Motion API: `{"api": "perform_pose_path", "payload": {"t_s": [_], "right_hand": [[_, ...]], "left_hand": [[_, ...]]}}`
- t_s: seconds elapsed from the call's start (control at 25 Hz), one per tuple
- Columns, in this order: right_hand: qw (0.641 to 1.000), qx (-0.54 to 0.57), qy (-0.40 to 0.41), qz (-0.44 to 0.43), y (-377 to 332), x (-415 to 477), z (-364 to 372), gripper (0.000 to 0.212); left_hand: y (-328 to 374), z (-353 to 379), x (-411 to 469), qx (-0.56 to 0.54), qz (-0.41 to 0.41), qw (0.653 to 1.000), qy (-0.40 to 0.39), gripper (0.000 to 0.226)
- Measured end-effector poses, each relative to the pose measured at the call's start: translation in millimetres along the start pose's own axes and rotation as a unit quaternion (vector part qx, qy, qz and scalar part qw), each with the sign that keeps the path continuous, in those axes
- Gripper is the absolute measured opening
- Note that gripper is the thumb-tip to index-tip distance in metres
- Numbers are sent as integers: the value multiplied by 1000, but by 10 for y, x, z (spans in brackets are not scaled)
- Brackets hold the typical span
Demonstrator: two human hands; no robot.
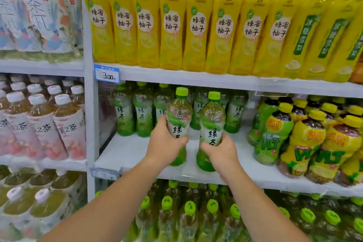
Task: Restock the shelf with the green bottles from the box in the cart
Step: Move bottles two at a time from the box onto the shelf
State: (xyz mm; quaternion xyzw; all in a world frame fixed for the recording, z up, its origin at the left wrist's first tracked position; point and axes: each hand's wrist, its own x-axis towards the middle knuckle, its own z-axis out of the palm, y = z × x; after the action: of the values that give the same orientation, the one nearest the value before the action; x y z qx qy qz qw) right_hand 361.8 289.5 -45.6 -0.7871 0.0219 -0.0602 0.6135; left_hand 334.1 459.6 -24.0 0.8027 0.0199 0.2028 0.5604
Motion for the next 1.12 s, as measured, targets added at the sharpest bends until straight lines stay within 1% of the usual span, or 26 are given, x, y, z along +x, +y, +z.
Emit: {"api": "perform_pose_path", "payload": {"t_s": [0.12, 0.28, 0.4, 0.48, 0.52, 0.6, 0.72, 0.8, 0.92, 1.0, 1.12], "right_hand": [[999, -1, 16, -52, 244, 83, 114, 37], [994, 15, 12, -108, 389, 89, 200, 45], [993, 13, -15, -113, 409, 97, 184, 45], [994, 2, -47, -104, 452, 67, 119, 50], [992, -22, -52, -109, 484, 41, 74, 55], [987, -86, -31, -130, 582, -4, -11, 63], [980, -119, 10, -158, 700, 31, -8, 59], [978, -121, 7, -167, 711, 117, 36, 52], [982, -102, -2, -158, 684, 306, 101, 42], [985, -82, -1, -149, 693, 454, 158, 37], [986, -76, 5, -149, 720, 646, 222, 39]], "left_hand": [[-284, 142, 41, -17, 60, 998, 12, 50], [-511, 195, 34, -57, 90, 994, 17, 54], [-598, 186, 72, -49, 104, 993, -2, 55], [-676, 151, 65, -14, 86, 996, -25, 63], [-719, 121, 47, 26, 77, 996, -36, 69], [-840, 73, -25, 92, 62, 993, -50, 74], [-972, 58, -70, 79, 69, 994, -28, 59], [-993, 93, -46, 69, 68, 995, -3, 51], [-983, 187, 55, 84, 61, 994, 19, 44], [-976, 228, 145, 97, 50, 994, 18, 42], [-976, 283, 289, 109, 34, 993, -6, 37]]}}
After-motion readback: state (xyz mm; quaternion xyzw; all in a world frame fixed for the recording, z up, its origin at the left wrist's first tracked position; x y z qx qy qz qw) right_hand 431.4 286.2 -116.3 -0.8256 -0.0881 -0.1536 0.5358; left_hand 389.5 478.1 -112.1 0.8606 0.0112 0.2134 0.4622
